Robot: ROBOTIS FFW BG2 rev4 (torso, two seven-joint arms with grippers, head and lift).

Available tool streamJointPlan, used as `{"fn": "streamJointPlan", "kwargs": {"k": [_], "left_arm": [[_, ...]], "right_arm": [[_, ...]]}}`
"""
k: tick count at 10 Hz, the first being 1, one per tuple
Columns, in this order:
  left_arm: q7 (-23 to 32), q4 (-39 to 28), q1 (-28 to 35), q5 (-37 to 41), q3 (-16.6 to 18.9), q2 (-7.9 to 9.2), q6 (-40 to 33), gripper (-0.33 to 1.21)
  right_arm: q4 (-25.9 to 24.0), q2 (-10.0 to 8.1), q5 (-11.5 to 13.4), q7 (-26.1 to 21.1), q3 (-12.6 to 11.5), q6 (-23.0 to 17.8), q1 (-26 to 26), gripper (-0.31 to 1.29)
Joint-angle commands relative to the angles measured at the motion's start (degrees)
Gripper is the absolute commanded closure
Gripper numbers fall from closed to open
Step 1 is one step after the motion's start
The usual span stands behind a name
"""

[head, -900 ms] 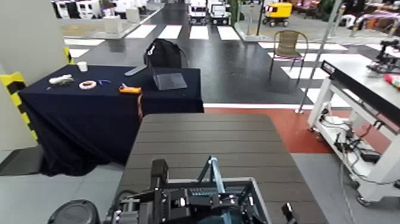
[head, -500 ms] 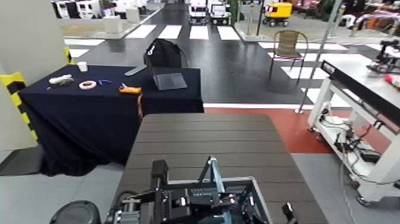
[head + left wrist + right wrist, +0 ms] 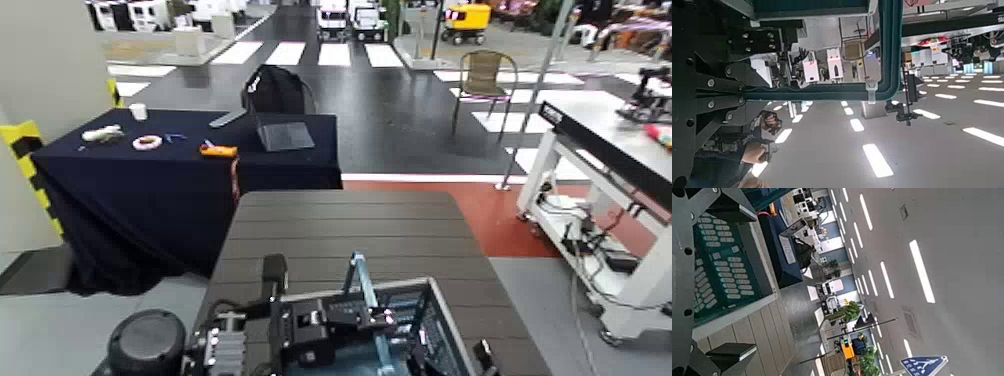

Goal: Place the crate on the table.

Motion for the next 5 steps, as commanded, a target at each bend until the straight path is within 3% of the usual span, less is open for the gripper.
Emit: {"fn": "streamJointPlan", "kwargs": {"k": [1,5], "left_arm": [[-3.47,4.32,-4.97,-5.14,-2.55,0.05,-2.39,1.19],[-9.01,10.74,-12.71,-12.00,-7.39,-1.18,-5.29,1.19]], "right_arm": [[0.28,-0.09,-0.14,0.00,0.27,-0.33,-0.24,0.14],[0.37,-0.09,-0.22,0.00,0.36,-0.42,-0.33,0.14]]}}
